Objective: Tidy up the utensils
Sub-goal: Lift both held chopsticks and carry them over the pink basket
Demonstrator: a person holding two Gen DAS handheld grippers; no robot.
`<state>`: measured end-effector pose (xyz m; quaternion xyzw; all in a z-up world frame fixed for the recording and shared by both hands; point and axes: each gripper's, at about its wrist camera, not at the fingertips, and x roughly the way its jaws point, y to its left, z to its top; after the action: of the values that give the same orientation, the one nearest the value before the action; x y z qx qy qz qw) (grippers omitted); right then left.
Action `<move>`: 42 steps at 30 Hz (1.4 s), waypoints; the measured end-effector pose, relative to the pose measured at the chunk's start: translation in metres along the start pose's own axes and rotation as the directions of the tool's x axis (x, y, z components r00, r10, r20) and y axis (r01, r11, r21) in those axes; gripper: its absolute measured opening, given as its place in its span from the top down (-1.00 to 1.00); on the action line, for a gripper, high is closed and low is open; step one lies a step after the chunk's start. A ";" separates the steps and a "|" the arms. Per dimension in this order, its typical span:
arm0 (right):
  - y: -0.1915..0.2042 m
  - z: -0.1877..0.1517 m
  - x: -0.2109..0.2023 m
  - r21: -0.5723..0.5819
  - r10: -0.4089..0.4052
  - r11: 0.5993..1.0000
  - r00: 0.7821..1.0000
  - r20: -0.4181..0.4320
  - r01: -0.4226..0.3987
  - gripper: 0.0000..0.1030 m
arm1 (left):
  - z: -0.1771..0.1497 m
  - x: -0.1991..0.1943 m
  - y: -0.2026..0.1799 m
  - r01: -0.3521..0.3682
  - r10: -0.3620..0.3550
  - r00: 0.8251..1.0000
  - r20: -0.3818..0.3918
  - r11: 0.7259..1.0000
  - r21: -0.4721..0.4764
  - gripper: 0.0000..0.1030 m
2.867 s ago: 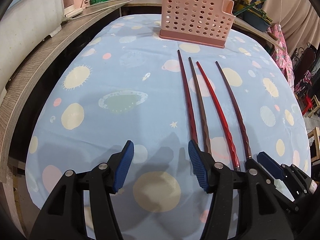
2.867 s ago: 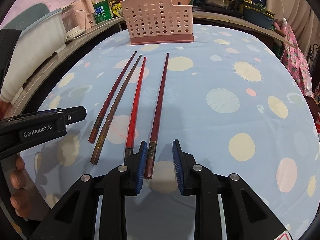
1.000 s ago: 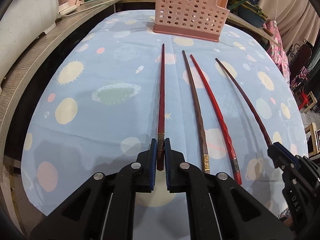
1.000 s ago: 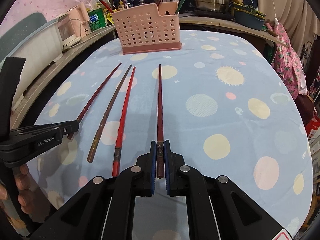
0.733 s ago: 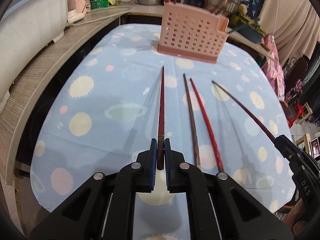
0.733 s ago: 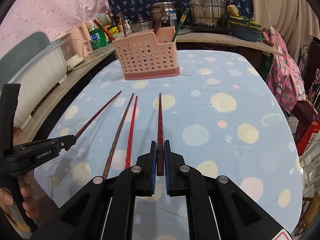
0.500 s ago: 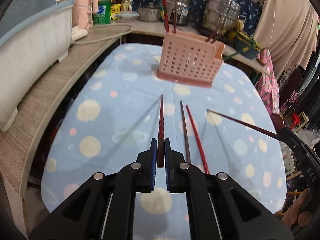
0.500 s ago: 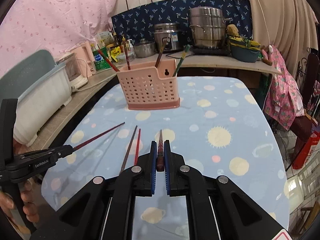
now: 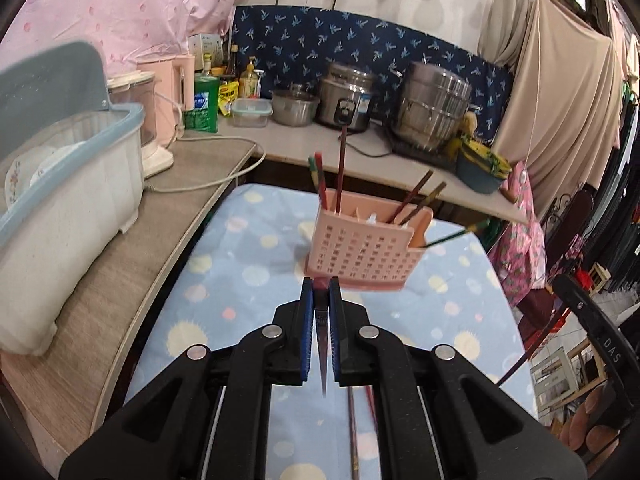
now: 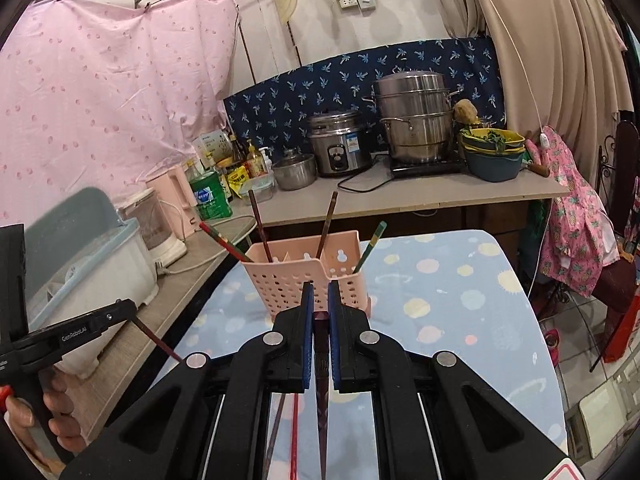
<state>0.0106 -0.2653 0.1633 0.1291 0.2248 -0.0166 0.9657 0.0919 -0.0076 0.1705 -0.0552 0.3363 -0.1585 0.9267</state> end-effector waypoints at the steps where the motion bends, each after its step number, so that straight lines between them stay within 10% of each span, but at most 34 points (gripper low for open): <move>1: 0.000 0.005 0.000 0.004 0.004 1.000 1.000 0.008 -0.004 0.87 | 0.005 0.000 0.000 0.008 -0.008 1.000 0.005 1.000 -0.002 0.86; 23: 0.006 0.156 0.053 0.073 0.074 0.993 0.968 0.242 -0.094 0.87 | 0.166 0.016 -0.048 0.043 -0.042 0.958 0.283 0.999 0.002 0.87; 42: 0.007 0.135 0.157 0.052 0.052 0.997 0.992 0.114 -0.059 0.87 | 0.151 0.105 -0.033 -0.001 0.003 0.988 0.153 1.000 -0.015 0.86</move>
<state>0.2100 -0.2894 0.2130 0.1607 0.1655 -0.0032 0.9730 0.2566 -0.0747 0.2298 -0.0737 0.2656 -0.1506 0.9494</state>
